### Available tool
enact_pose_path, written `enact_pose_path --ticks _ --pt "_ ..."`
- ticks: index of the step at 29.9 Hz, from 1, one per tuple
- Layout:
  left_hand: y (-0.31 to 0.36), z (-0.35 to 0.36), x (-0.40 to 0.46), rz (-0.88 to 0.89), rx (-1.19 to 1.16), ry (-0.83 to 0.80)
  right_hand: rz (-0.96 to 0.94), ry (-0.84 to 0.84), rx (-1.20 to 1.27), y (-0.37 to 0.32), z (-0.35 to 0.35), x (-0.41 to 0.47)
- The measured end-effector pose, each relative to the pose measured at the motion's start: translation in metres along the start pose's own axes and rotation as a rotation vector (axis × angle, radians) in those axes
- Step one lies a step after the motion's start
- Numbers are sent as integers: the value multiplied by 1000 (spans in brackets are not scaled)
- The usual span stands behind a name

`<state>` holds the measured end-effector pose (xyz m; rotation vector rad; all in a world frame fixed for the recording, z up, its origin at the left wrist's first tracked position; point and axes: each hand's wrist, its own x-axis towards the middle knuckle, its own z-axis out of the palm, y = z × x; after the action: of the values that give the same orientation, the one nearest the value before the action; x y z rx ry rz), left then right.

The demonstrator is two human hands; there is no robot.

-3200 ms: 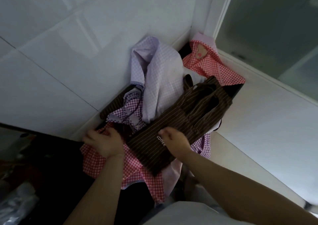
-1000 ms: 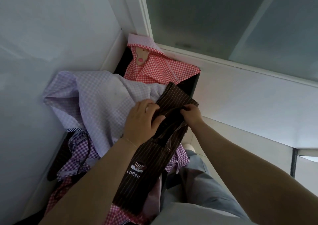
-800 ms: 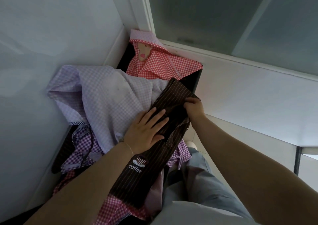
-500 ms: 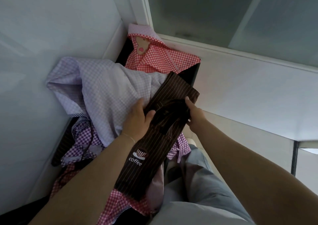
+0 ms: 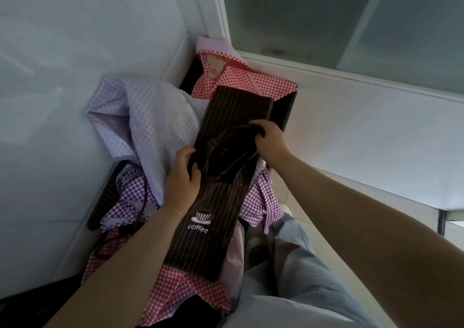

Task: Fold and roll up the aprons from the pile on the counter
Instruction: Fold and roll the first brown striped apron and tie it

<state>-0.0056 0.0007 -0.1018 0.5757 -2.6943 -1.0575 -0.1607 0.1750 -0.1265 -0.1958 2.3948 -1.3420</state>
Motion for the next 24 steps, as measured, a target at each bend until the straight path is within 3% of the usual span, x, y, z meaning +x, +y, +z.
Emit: enact_pose_path --ticks 2,5,7,12,15,17,20,22,24 --pt "-7 -6 1 -26 52 -42 18 -89 -71 -18 2 11" --pt "-11 -11 11 -218 5 -251 131 -236 -170 -25 2 26" --pt "-13 -13 18 -288 -69 -307 188 -180 -137 -23 -1 29" --pt "-19 -5 21 -334 -137 -304 303 -56 -160 -19 -7 30" --pt "-23 2 20 -248 9 -213 277 -141 -265 -19 -9 29" --pt "-27 5 19 -175 143 -164 252 -112 -273 -17 -7 29" --pt "-25 7 17 -144 243 -105 130 166 -208 -6 4 16" --pt "-23 7 18 -169 244 -87 -64 373 -168 5 12 -9" --pt "-25 7 17 -177 214 -85 -356 370 -264 21 26 -39"
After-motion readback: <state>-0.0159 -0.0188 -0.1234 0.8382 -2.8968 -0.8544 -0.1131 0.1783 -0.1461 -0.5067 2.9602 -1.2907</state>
